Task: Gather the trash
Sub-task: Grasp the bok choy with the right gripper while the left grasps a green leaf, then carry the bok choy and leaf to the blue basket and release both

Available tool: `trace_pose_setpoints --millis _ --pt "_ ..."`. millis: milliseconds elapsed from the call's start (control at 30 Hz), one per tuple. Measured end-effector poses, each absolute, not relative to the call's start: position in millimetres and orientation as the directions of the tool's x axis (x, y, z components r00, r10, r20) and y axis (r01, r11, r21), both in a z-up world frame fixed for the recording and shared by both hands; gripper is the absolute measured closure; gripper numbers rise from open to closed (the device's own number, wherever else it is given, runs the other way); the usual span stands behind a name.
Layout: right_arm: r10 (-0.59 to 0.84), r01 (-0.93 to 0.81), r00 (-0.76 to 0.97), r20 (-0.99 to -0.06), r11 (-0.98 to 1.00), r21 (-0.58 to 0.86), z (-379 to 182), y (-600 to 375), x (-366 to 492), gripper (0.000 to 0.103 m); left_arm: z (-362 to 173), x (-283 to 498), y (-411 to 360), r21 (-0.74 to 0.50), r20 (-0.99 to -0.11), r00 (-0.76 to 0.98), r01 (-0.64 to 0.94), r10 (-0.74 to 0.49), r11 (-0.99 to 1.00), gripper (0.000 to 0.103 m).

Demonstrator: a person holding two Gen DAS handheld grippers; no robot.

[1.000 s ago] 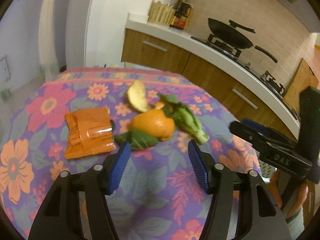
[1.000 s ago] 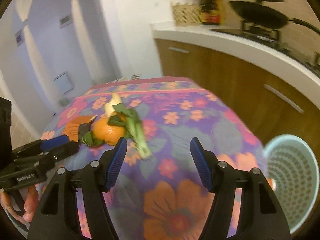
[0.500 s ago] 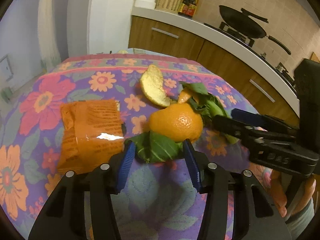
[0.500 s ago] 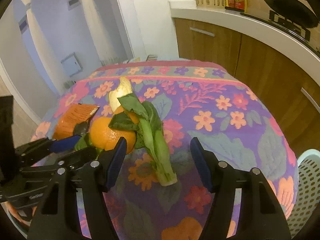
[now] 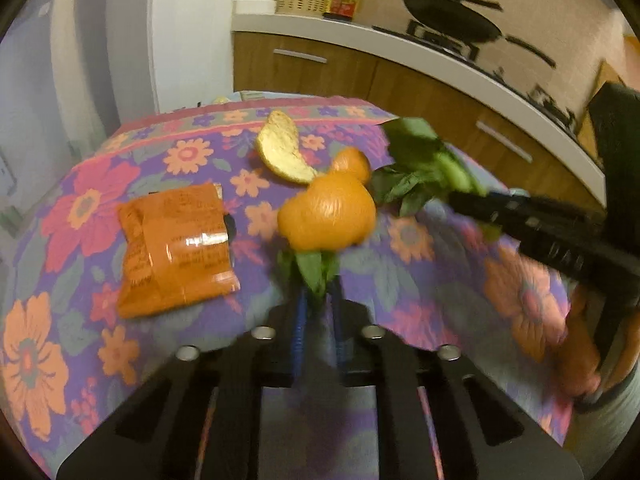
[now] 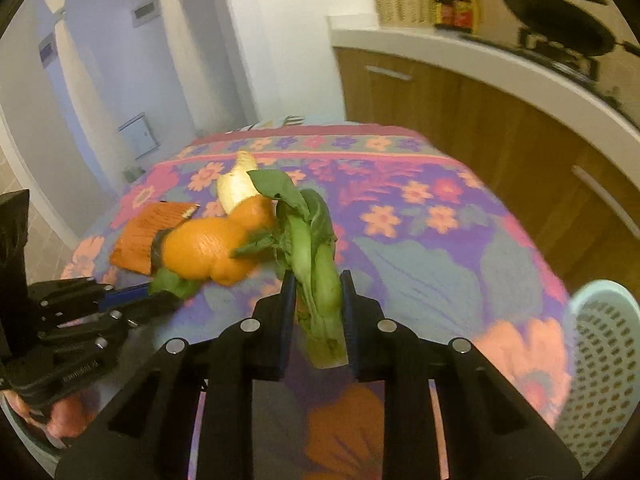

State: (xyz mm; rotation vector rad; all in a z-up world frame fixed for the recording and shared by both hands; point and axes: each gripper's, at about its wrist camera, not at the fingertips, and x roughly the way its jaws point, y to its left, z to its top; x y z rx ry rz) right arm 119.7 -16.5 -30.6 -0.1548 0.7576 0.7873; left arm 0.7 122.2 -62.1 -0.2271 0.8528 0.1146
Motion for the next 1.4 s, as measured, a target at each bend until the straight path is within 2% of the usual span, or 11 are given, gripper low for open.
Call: trace_pose_setpoints --millis 167,367,700,967,1267,1400 --pt "0.557 -0.644 0.530 -0.639 0.755 0.124 -19.4 -61.2 106.3 0.085 -58.1 -20.3 114.0 -0.194 -0.736 0.677 -0.174 -0.026 0.966 0.102" --pt "0.551 -0.621 0.590 -0.590 0.777 0.104 -2.4 -99.2 85.7 0.085 -30.8 -53.3 110.2 -0.308 -0.636 0.761 -0.099 -0.127 0.946 0.102" --pt "0.547 -0.588 0.601 -0.582 0.796 0.141 -1.9 -120.0 80.4 0.085 13.8 -85.4 112.3 -0.416 -0.487 0.834 0.039 -0.259 0.909 0.102" --pt "0.543 -0.583 0.614 -0.573 0.801 0.134 2.6 -123.5 76.0 0.085 1.9 -87.4 125.7 -0.431 -0.516 0.824 -0.014 -0.234 0.902 0.102" --pt "0.521 -0.540 0.655 -0.548 0.829 0.142 8.6 -149.1 76.9 0.085 18.0 -63.0 81.1 -0.305 -0.541 0.802 0.093 -0.253 0.948 0.102" --pt "0.502 -0.497 0.680 -0.535 0.852 0.168 8.4 -175.3 81.0 0.085 35.5 -37.8 51.3 -0.266 -0.528 0.794 0.182 -0.301 0.947 0.102"
